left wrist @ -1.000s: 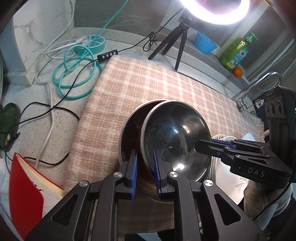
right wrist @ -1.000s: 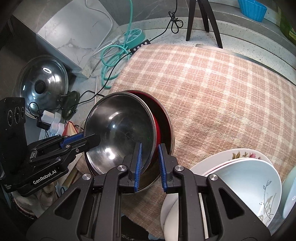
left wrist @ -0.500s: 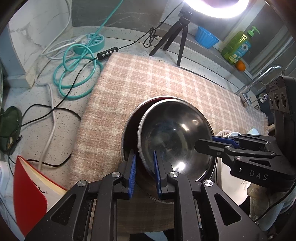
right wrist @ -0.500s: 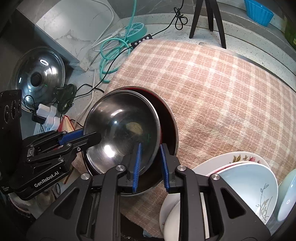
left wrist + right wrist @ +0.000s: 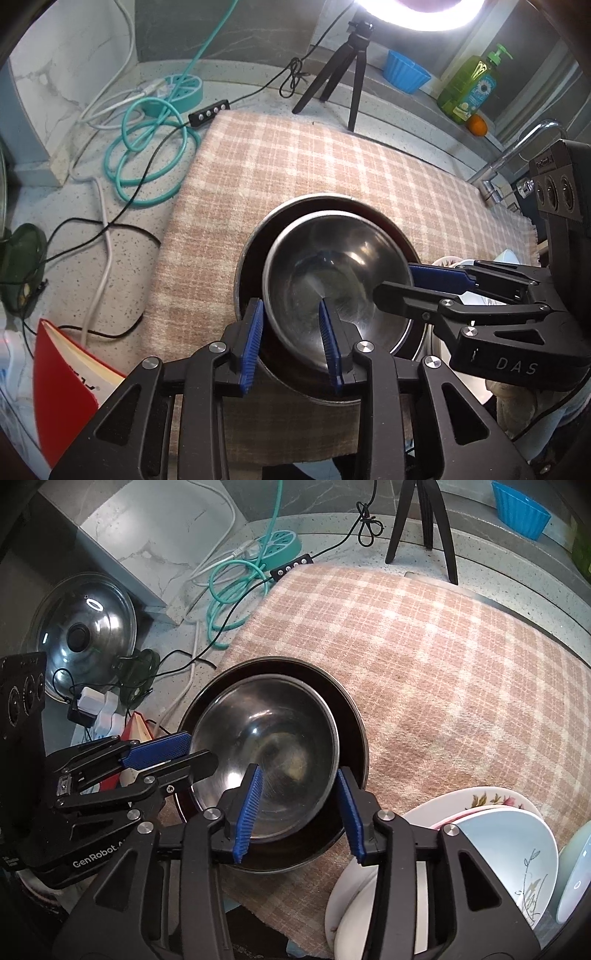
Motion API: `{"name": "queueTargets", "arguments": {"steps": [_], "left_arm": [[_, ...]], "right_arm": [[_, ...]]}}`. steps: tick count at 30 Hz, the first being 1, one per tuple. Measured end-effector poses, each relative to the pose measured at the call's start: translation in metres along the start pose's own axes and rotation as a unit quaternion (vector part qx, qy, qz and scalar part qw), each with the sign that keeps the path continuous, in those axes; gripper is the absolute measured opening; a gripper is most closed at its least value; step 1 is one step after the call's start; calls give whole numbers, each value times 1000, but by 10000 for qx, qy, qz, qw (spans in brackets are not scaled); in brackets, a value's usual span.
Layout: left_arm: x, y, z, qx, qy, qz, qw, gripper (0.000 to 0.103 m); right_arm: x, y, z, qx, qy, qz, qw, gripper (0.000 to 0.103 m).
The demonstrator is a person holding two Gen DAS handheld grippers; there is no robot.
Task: Organize plates and bowls
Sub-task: 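Move the right gripper to the rim of the pale blue-white bowl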
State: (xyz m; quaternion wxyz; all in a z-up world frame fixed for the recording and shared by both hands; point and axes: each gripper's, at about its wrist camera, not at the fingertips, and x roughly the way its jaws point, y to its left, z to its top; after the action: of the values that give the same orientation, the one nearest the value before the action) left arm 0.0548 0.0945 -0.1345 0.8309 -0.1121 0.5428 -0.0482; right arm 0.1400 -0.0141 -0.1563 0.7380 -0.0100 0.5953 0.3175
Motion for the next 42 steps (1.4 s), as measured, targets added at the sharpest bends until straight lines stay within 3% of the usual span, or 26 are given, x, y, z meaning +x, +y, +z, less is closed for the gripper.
{"name": "queueTargets", "arguments": {"steps": [10, 14, 16, 18, 32, 42], "left_arm": [[-13, -1, 4, -51, -205, -60, 9998, 32], [-18, -2, 4, -60, -283, -75, 9996, 48], [-21, -2, 5, -93, -318, -40, 9994, 61], [-24, -3, 5, -123, -355, -21, 9993, 64], [-43, -26, 11, -145, -643, -242, 9975, 67], [-45, -66, 19, 43, -741, -556, 9957, 67]], "right_arm": [[-18, -3, 1, 98, -376, 113, 9992, 63], [-27, -4, 0, 156, -555, 169, 9982, 75], [-32, -5, -1, 200, -634, 183, 9976, 80], [-38, -7, -1, 255, -720, 172, 9969, 88], [-110, -42, -15, 639, -1483, 49, 9869, 92], [-166, -98, -41, 1115, -1892, -186, 9754, 92]]}}
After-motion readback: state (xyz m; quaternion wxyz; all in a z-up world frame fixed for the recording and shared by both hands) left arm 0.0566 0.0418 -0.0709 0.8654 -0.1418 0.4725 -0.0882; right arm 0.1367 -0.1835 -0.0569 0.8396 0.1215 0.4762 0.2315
